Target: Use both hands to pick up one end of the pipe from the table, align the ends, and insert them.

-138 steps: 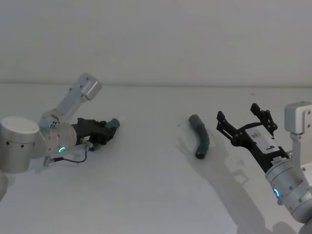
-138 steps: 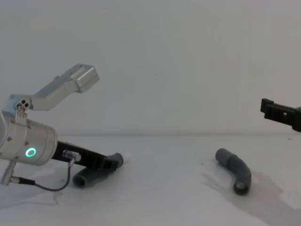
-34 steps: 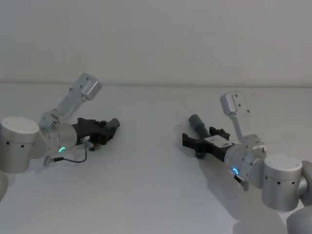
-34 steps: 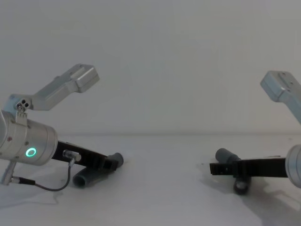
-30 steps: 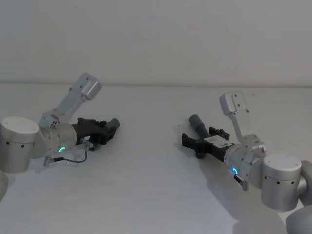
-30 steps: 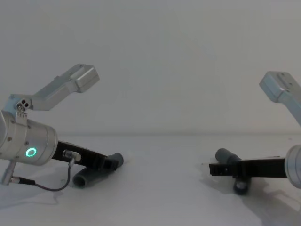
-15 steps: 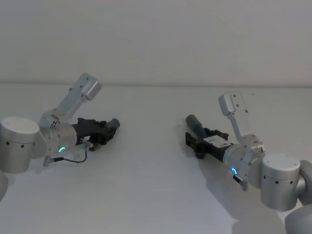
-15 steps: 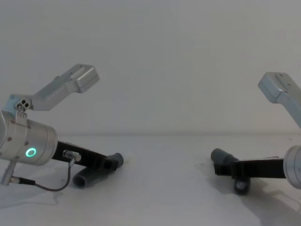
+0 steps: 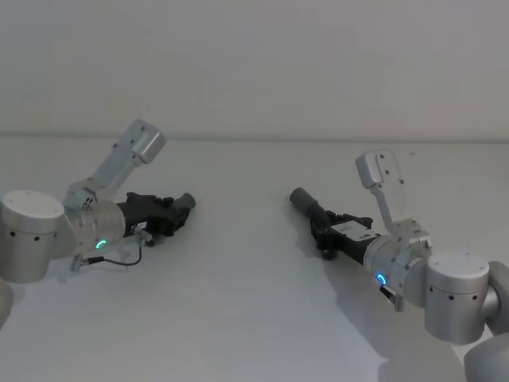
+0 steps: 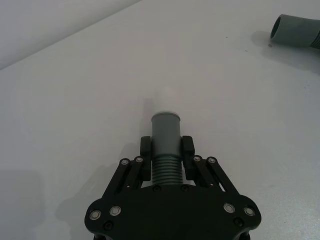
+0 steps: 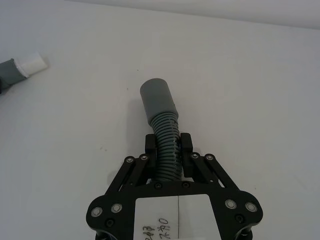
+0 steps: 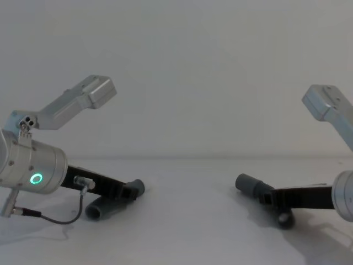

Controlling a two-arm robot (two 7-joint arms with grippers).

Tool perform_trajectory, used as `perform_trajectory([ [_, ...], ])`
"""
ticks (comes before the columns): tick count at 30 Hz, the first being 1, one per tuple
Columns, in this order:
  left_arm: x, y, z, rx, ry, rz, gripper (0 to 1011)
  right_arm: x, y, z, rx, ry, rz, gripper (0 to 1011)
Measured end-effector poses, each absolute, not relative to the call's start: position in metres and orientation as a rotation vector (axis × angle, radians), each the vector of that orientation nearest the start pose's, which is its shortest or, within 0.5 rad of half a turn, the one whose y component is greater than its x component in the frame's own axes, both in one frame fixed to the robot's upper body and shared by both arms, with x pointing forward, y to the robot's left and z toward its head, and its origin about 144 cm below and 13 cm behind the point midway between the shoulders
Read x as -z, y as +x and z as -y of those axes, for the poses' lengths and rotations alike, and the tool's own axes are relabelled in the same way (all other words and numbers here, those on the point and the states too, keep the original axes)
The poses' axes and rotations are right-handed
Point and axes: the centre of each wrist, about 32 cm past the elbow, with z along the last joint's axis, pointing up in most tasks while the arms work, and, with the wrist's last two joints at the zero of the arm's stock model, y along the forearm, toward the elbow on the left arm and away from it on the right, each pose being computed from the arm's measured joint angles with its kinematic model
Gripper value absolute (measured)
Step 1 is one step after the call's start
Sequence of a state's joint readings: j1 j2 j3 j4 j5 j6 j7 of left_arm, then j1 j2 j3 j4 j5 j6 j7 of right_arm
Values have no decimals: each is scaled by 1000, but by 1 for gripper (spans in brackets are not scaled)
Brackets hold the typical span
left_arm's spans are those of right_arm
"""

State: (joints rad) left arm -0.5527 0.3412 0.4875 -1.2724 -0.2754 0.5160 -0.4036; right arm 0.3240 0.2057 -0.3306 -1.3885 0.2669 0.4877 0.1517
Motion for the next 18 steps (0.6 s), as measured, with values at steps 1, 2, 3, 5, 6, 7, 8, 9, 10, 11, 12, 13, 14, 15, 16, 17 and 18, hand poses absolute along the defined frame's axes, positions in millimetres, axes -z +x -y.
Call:
perform_trajectory([
  [1,-1225,585,-222,-892,486,-161,348,-1182,536,198,1128,-351,-275,274],
  [2,-1225,585,-222,-892,486,-161,348,-1182,536,198,1128,-351,-275,274],
  [3,-1225,585,-222,-892,486,-161,348,-1182,536,198,1128,-351,-276,274],
  [5,-1225,585,-222,-892,486,-161,348,-1182,536,198,1128,-351,-276,274],
  [6,-1225,585,-222,-892,486,-161,348,-1182,536,198,1128,-351,-275,274],
  [7,-1225,585,-222,-892,486,-161,348,-1182,536,198,1128,-351,-276,274],
  [8,-1225,585,-222,-892,486,-161,348,-1182,536,198,1128,-351,-275,274],
  [9,-1225,585,-222,-892,486,-161,348,-1182,536,198,1128,-352,-276,274],
  [10,-1225,585,-222,-892,486,-161,348,-1182,536,198,1128,-351,-275,274],
  [11,-1225,585,-222,-892,486,-161,348,-1182,536,198,1128,-352,-275,274],
  [12,-1225,585,-222,-892,486,-160,348,-1182,536,198,1128,-351,-276,274],
  [13,-1225,585,-222,-892,487,-160,348,-1182,536,198,1128,-350,-275,274],
  [14,-1225,585,-222,-892,487,-158,348,-1182,536,198,1127,-348,-273,274],
  [15,-1225,584,-222,-891,487,-155,348,-1181,535,198,1127,-346,-271,274],
  [16,-1225,584,-221,-891,487,-153,348,-1181,535,199,1124,-339,-266,274],
  [17,-1225,584,-221,-890,487,-149,348,-1181,534,199,1123,-335,-263,274],
  [18,-1226,584,-221,-889,486,-146,348,-1181,534,199,1123,-331,-260,274],
])
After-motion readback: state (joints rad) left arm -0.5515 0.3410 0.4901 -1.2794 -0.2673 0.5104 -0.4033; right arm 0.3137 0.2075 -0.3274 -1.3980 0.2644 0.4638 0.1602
